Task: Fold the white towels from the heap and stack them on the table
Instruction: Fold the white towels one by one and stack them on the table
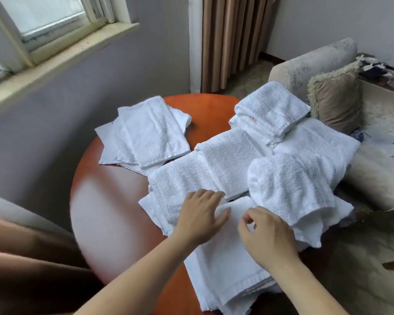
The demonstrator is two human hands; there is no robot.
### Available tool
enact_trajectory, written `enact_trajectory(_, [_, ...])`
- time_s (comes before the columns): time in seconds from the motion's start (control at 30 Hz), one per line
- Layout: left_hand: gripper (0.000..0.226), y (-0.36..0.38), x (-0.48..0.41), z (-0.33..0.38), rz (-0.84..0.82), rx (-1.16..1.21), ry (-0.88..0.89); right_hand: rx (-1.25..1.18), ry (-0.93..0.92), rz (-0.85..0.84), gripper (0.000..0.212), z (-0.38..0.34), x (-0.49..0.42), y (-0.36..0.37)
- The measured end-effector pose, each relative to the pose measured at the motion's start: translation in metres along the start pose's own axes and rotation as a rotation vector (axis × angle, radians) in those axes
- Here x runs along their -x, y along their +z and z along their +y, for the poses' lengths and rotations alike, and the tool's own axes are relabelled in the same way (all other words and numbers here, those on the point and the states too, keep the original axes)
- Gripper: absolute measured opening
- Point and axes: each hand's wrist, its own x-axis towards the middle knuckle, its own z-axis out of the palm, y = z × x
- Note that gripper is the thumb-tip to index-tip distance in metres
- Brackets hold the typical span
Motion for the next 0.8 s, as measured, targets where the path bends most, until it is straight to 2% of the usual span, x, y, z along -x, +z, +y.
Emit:
enact_trajectory(0.17, [0.041, -0.045, -0.029, -0.037, 0.141, 0.056, -0.265, -0.050, -0.243, -0.056, 0.017, -0.059, -0.069, -0.006])
enact_trajectory(0.27, [0.023, -0.062, -0.042, -0.076, 0.123, 0.067, -0.483, -0.100, -0.266, -0.146, 0.016, -0.096, -0.123, 0.010])
enact_trajectory(0.37, [0.015, -0.066, -0.059, -0.129, 0.128, 0.171, -0.698, -0.239, -0.167, -0.238, 0.014, -0.130, -0.185, 0.035])
enact_trajectory(0.43, [0.025, -0.062, -0.072, -0.171, 0.104, 0.290, -0.824, -0.304, -0.101, -0.276, 0.012, -0.151, -0.229, 0.057])
enact_trajectory(0.53, [0.048, -0.050, -0.089, -0.229, 0.095, 0.469, -1.021, -0.395, 0.095, -0.370, 0.039, -0.168, -0.288, 0.094])
enact_trajectory(0.63, [0.062, -0.036, -0.101, -0.271, 0.154, 0.626, -1.212, -0.410, 0.365, -0.369, 0.057, -0.165, -0.329, 0.137])
enact_trajectory(0.73, [0.071, -0.020, -0.106, -0.291, 0.165, 0.696, -1.255, -0.435, 0.549, -0.369, 0.067, -0.156, -0.344, 0.165])
enact_trajectory(0.8, [0.072, -0.013, -0.107, -0.300, 0.191, 0.742, -1.279, -0.454, 0.595, -0.393, 0.068, -0.150, -0.343, 0.175])
